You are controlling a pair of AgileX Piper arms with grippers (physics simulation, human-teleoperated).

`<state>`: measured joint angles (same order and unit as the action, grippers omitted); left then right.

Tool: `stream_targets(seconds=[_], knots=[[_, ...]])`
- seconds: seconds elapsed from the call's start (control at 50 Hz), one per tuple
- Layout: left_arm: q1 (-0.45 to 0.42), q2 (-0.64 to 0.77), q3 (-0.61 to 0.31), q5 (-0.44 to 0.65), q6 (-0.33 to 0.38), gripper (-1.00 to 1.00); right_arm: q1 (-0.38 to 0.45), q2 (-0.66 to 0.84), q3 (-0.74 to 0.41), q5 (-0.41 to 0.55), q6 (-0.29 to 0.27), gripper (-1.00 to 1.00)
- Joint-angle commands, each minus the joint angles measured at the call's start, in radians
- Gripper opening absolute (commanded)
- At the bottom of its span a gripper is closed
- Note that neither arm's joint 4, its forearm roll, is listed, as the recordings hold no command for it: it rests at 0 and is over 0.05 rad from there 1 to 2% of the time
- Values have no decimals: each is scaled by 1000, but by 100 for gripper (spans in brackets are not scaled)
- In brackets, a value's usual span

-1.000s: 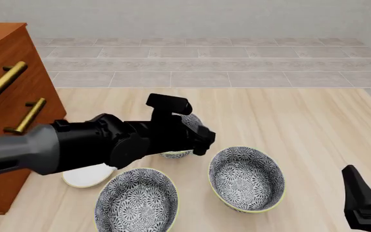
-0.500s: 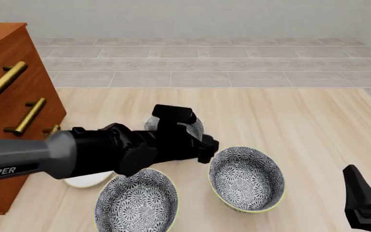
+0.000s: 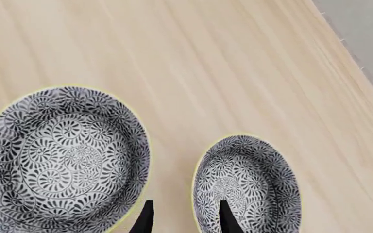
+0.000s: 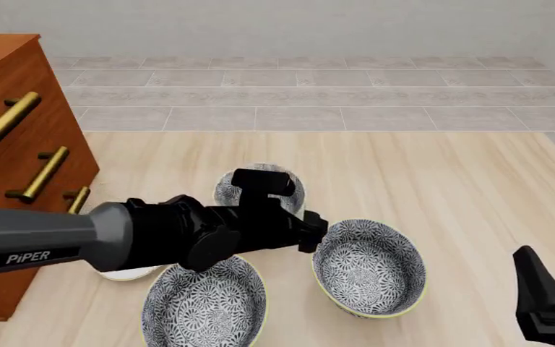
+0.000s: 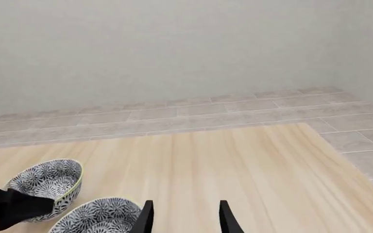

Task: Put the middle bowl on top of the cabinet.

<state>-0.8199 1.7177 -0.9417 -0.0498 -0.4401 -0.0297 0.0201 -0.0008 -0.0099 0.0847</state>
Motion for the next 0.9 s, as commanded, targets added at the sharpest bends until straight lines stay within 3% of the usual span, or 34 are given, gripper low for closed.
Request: stream_targets(seconds=[0.02,0.9], knots=[[-2,24,12,-22,-15,100,-1,1,0,-1,0,100],[-14,113,35,-96,-60,100,-2,3,0,-1,4,100]])
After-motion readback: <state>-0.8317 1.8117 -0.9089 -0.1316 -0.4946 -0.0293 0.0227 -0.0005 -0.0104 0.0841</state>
